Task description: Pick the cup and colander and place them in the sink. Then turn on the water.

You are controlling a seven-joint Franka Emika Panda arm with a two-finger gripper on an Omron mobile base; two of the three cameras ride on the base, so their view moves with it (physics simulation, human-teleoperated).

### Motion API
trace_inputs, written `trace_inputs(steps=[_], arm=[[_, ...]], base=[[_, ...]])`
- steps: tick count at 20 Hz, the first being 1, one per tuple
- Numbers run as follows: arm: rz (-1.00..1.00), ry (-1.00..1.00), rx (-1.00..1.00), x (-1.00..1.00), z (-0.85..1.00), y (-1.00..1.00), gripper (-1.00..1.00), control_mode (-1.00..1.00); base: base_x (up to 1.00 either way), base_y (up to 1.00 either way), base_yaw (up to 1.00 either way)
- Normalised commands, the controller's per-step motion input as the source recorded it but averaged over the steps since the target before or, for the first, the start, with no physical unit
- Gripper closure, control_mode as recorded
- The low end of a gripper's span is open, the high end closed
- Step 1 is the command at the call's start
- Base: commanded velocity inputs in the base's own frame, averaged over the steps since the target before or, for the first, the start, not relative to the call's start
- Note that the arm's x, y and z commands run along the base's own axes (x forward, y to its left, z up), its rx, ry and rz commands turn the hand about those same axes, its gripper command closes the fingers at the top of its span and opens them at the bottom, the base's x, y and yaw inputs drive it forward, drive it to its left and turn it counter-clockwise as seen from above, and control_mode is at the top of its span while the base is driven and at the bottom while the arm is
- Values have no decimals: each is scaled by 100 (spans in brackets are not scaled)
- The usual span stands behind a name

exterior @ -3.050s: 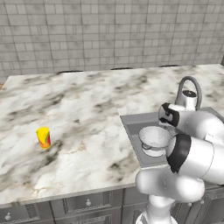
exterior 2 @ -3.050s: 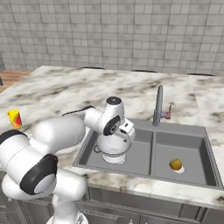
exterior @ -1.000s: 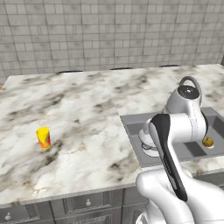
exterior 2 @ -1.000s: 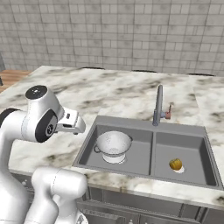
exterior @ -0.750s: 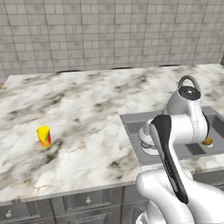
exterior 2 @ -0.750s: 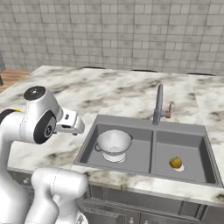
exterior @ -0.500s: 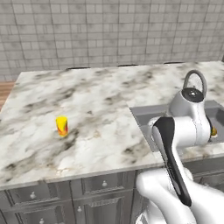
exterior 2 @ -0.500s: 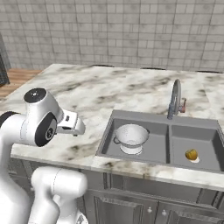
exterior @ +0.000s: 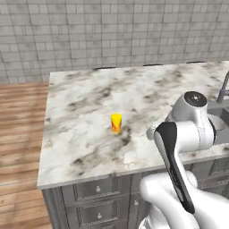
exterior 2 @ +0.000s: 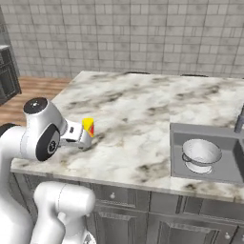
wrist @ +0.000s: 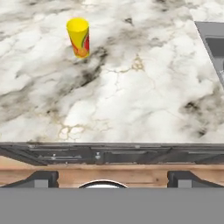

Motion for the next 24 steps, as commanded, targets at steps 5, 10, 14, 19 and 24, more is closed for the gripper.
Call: trace_inputs(steps=[5,10,14,19,24], arm=[[0,0,0,0,0,0,-100,100],[0,0,0,0,0,0,-100,100],[0,0,0,0,0,0,-100,100],[0,0,0,1,0,0,-100,-100],[1,26,0,45,18,-6,-100,-100]], base=[[24,90,-10],[72,20,-2],[79,-9,6],[19,0,2],[0,0,0]])
